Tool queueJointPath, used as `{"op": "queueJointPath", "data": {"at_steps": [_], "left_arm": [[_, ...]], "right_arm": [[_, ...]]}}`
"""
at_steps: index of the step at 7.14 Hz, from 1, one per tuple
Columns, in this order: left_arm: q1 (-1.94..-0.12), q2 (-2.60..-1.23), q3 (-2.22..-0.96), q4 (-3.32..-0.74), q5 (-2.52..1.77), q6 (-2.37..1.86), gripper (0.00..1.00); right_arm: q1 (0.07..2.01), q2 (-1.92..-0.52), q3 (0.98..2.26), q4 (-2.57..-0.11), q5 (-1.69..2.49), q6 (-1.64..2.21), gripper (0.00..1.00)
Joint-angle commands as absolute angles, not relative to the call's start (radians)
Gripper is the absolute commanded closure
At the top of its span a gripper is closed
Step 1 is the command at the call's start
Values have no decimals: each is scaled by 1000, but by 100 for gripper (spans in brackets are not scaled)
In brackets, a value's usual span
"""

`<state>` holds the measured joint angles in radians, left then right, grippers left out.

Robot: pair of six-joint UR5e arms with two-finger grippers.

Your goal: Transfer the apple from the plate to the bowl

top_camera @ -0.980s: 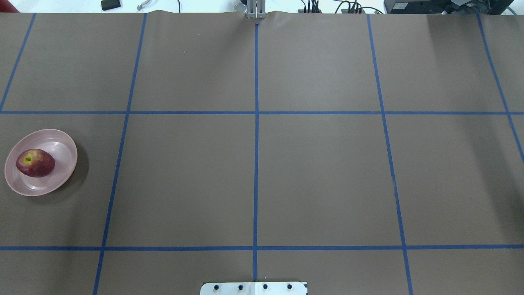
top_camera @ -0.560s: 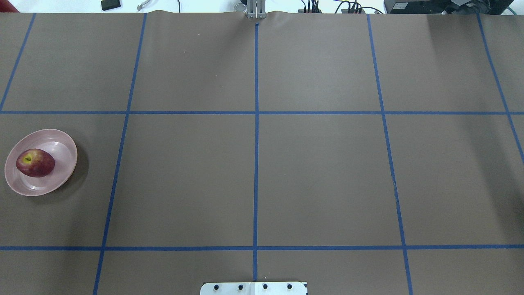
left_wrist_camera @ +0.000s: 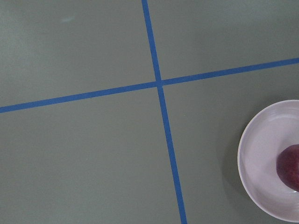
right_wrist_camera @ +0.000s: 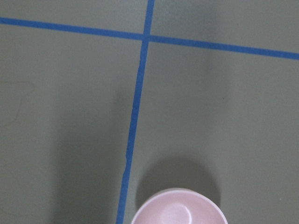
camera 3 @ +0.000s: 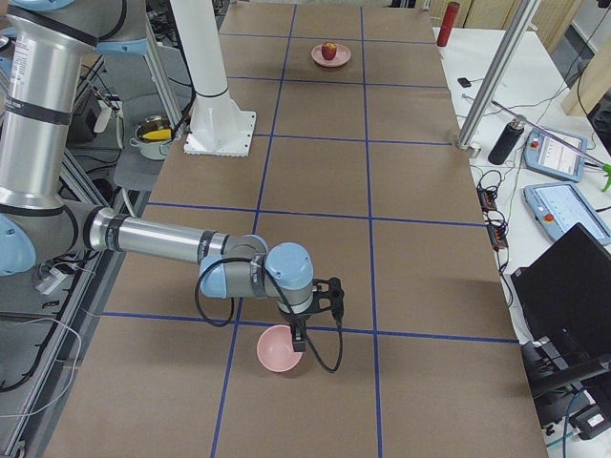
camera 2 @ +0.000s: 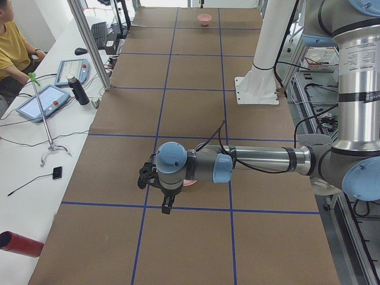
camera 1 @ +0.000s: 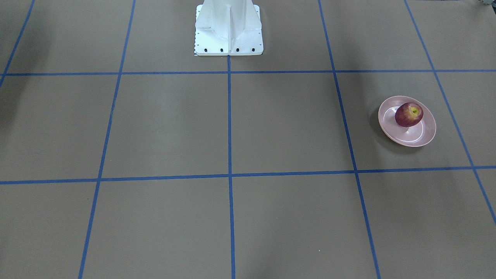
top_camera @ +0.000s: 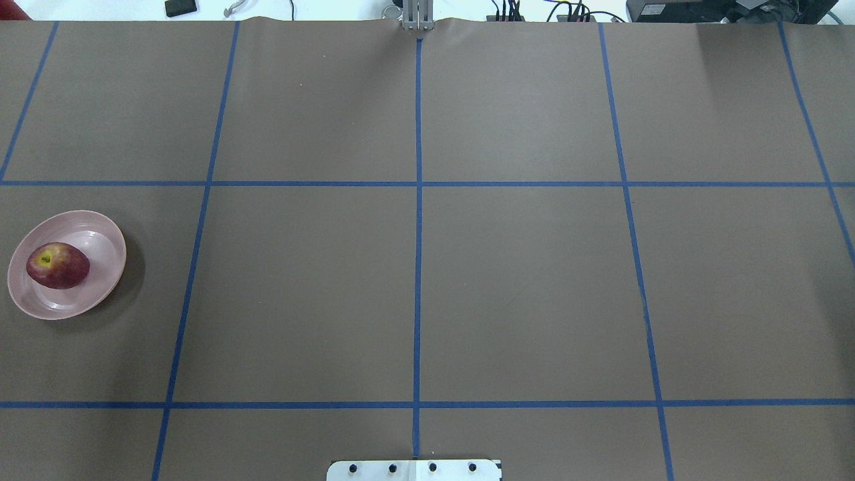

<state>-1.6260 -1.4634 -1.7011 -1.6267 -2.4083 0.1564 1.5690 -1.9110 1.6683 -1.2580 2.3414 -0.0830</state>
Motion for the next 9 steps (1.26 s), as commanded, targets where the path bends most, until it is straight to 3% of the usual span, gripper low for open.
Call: {"op": "queueJointPath", "data": {"at_steps": [1, 3, 5, 8, 9], "left_arm": [[-1626, -1463, -1701, -1626, -2408, 156, 2], [-1626, -1463, -1701, -1628, -2408, 156, 2], [-1626, -1463, -1700, -1628, -2408, 156, 2], [-1626, -1463, -1700, -1626, -2408, 156, 2], [-1626, -1463, -1700, -1626, -2408, 156, 2]], "right_arm": [[1568, -1909, 1468, -1047, 2353, -95, 0], [1566, -1865, 1369, -1023, 2358, -97, 0], [1557, -1844, 1344, -1026, 2371, -92, 9], [1510, -1825, 1322, -1028, 2390, -45, 40], [1502, -1824, 1313, -1028, 2388, -46, 60]]}}
